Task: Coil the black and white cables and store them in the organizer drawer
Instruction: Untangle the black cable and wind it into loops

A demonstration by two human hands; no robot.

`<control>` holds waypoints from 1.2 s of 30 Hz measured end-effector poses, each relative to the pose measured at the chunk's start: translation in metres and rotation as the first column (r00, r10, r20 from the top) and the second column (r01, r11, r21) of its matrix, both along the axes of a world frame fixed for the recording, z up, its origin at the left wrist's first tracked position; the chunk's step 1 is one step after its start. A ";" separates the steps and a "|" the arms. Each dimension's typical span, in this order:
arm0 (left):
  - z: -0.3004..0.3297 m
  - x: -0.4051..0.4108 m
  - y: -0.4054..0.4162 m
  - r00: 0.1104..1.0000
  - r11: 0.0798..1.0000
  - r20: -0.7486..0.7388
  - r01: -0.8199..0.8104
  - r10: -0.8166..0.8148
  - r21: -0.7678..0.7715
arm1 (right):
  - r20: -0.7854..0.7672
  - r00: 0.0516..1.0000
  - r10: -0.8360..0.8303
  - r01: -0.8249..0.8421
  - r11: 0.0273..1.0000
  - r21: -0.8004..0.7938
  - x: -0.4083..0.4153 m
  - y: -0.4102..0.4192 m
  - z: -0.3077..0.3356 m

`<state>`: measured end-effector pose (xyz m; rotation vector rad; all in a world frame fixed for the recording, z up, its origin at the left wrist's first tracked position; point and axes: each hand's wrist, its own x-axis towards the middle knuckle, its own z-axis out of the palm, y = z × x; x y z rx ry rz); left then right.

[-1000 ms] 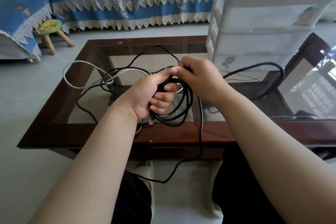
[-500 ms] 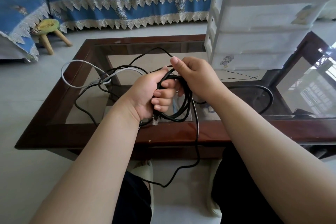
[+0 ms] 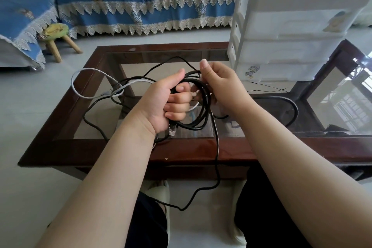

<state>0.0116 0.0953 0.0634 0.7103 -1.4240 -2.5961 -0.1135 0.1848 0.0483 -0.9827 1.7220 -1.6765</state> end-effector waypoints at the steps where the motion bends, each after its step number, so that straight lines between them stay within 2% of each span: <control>1: 0.001 0.001 -0.002 1.000 1.000 -0.006 -0.018 0.018 0.000 | -0.026 0.999 0.041 -0.040 0.997 0.063 -0.002 0.001 0.000; 3: 0.001 0.004 -0.005 0.999 0.999 -0.008 -0.053 0.053 -0.006 | -0.189 0.973 0.130 -0.074 0.959 0.275 -0.005 0.002 -0.001; 5: 0.001 0.006 -0.006 0.996 0.996 -0.004 -0.092 0.092 -0.018 | -0.356 0.917 0.183 -0.012 0.902 0.431 -0.005 0.001 -0.005; 8: 0.002 0.011 -0.013 0.985 0.984 -0.006 -0.171 0.171 -0.042 | -0.623 0.767 0.152 0.189 0.875 0.446 -0.010 0.005 -0.010; 10: 0.003 0.017 -0.022 0.967 0.966 -0.023 -0.255 0.254 -0.039 | -0.737 0.664 0.128 0.306 0.853 0.424 -0.017 0.012 -0.010; 12: 0.004 0.025 -0.032 0.947 0.948 -0.042 -0.318 0.317 -0.029 | -0.735 0.669 0.114 0.343 0.829 0.441 -0.027 0.020 -0.011; 14: 0.004 0.032 -0.038 0.944 0.944 -0.045 -0.329 0.328 -0.031 | -0.666 0.742 0.078 0.302 0.847 0.436 -0.036 0.023 -0.013; 17: 0.003 0.038 -0.040 0.957 0.959 -0.071 -0.284 0.282 -0.018 | -0.527 0.850 -0.007 0.221 0.912 0.344 -0.039 0.026 -0.015; 19: 0.003 0.041 -0.040 0.960 0.965 -0.097 -0.262 0.261 0.007 | -0.530 0.845 -0.077 0.245 0.935 0.256 -0.036 0.028 -0.016; 21: 0.002 0.044 -0.042 0.955 0.962 -0.116 -0.269 0.272 0.036 | -0.660 0.736 -0.154 0.331 0.931 0.153 -0.030 0.031 -0.012; 23: 0.002 0.047 -0.045 0.941 0.949 -0.123 -0.310 0.315 0.055 | -0.832 0.531 -0.161 0.411 0.908 0.087 -0.021 0.032 -0.006; 24: 0.001 0.048 -0.045 0.933 0.940 -0.117 -0.335 0.340 0.061 | -0.883 0.457 -0.104 0.438 0.891 0.121 -0.015 0.032 -0.005; 25: 0.000 0.047 -0.045 0.924 0.930 -0.108 -0.362 0.367 0.063 | -0.907 0.421 -0.013 0.458 0.866 0.200 -0.009 0.031 -0.005; 27: 0.000 0.045 -0.040 0.902 0.906 -0.087 -0.420 0.423 0.044 | -0.903 0.382 0.195 0.437 0.823 0.362 0.007 0.029 -0.012; 29: -0.002 0.040 -0.034 0.883 0.886 -0.077 -0.464 0.462 0.000 | -0.877 0.343 0.336 0.350 0.821 0.452 0.025 0.028 -0.018; 33: -0.008 0.029 -0.021 0.885 0.879 -0.073 -0.464 0.459 -0.109 | -0.803 0.325 0.499 0.273 0.763 0.585 0.042 0.022 -0.024; 36: -0.012 0.024 -0.016 0.874 0.856 -0.074 -0.485 0.480 -0.180 | -0.776 0.314 0.547 0.266 0.734 0.625 0.043 0.020 -0.020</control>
